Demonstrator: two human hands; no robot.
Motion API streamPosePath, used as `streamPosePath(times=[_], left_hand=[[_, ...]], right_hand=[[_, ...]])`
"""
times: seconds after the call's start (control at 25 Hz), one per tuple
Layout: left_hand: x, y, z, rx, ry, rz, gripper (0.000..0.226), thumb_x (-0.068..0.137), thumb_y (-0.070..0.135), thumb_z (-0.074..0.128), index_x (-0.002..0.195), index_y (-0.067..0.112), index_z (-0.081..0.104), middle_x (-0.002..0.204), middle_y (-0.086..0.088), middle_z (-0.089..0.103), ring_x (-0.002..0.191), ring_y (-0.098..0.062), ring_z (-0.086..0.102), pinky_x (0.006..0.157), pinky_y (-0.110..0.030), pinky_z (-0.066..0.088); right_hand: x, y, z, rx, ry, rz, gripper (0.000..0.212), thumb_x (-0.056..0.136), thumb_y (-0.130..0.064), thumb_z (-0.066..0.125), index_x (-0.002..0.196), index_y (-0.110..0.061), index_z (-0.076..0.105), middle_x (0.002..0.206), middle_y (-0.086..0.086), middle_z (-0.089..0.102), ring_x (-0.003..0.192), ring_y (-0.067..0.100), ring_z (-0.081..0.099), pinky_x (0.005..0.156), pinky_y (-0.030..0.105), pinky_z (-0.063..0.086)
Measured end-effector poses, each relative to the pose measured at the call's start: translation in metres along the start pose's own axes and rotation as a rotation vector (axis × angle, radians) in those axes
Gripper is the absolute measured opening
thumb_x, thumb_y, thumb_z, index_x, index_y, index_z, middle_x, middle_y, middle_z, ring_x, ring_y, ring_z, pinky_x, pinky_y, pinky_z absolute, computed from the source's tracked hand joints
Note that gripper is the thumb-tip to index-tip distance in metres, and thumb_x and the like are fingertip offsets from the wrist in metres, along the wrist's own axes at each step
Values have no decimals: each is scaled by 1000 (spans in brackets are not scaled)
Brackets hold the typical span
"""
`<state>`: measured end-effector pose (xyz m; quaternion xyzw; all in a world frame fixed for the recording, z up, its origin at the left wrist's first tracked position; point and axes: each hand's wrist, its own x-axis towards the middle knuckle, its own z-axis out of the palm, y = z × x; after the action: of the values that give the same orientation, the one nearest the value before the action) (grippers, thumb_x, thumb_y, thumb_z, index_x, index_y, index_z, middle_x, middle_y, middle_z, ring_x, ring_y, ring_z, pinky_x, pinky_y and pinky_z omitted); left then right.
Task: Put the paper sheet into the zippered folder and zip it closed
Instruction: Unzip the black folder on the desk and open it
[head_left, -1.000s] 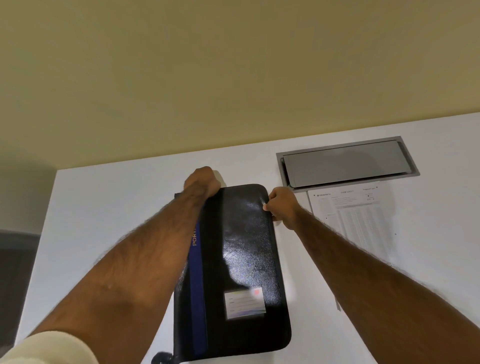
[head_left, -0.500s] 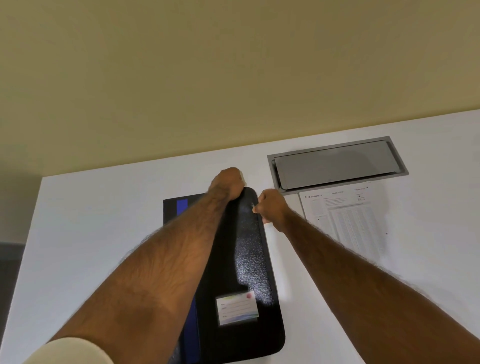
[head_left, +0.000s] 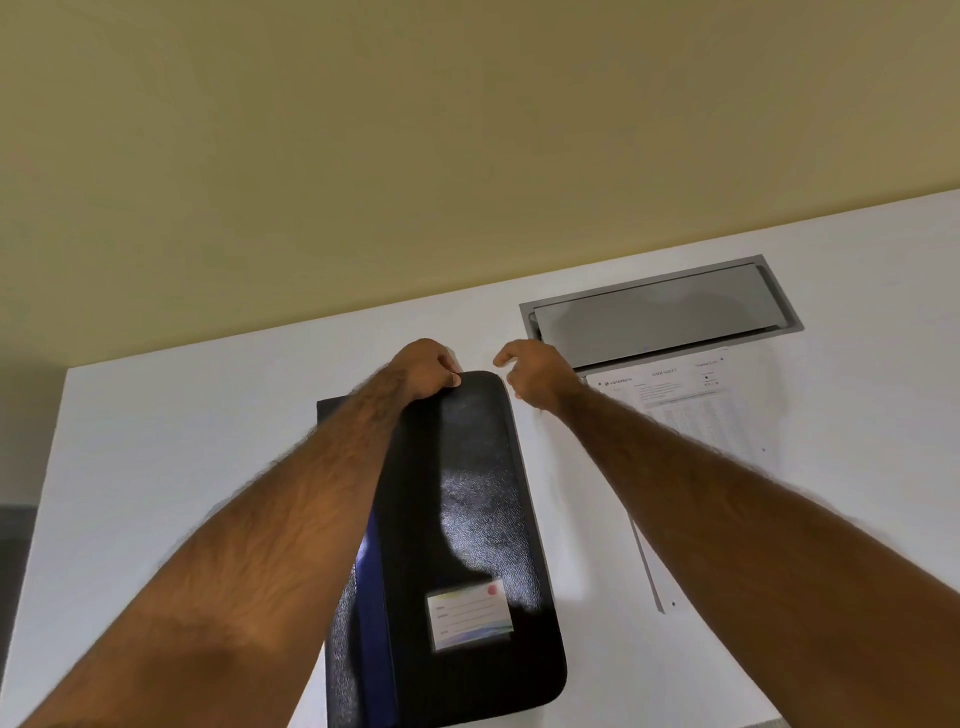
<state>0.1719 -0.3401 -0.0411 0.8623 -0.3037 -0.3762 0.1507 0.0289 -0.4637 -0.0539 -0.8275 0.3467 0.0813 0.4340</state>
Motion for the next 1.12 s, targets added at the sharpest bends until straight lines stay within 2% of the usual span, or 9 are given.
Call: streamPosePath(times=[0.12,0.24,0.32,0.48,0.68,0.92,1.04,1.12], left_hand=[[1,-4,0,-78,12,-9,26,88,10,73,68,24,65,74,8,63,73,-8,56,59,-20,37],[-1,-8,0,-171,34,-24,22,88,6,71,72,20,66,79,4,66,75,-9,58,61,-21,40],[-2,-11,-1,-242,58,-17,23,86,2,71,71,18,67,80,2,68,75,-11,60,63,-22,44],[-2,-15,-1,-345,50,6,27,84,-7,67,69,16,65,74,-2,67,70,-13,60,65,-23,48],[-4,-13,-3,-360,34,25,26,85,-5,68,72,18,63,73,-2,63,65,-11,56,61,-23,44],[-3,-14,-4,-368,32,32,26,84,-5,67,71,17,62,73,-2,63,69,-14,56,67,-25,44],[-4,-11,-4,-361,31,35,27,84,-5,67,70,17,62,74,-3,64,69,-14,56,66,-25,44],[-3,-7,-6,-351,43,32,26,85,-4,66,71,17,61,77,-5,64,71,-14,56,64,-24,43]], right_hand=[[8,-10,-8,-91,-98,-97,38,94,6,53,126,-11,66,133,6,62,116,24,61,99,36,52],[11,-20,-18,-74,-223,-118,39,97,5,45,125,-9,69,110,3,61,86,15,59,70,22,51],[16,-22,-21,-29,-287,-104,36,96,3,50,122,-10,71,106,2,63,82,19,60,60,23,49],[24,-23,-23,-17,-371,-85,33,91,3,57,117,-11,73,100,8,70,78,21,62,59,25,50],[32,-20,-27,68,-381,-50,35,87,7,54,106,-12,76,87,8,71,65,13,58,53,20,48],[33,-19,-33,44,-412,-74,27,85,3,61,96,-16,76,76,2,70,62,9,59,55,22,47],[27,-19,-28,92,-291,-108,27,84,9,56,88,-10,75,67,5,65,53,8,54,50,21,43],[21,-19,-25,136,-168,-141,27,84,13,52,85,-2,75,55,-3,62,45,3,51,46,20,40]])
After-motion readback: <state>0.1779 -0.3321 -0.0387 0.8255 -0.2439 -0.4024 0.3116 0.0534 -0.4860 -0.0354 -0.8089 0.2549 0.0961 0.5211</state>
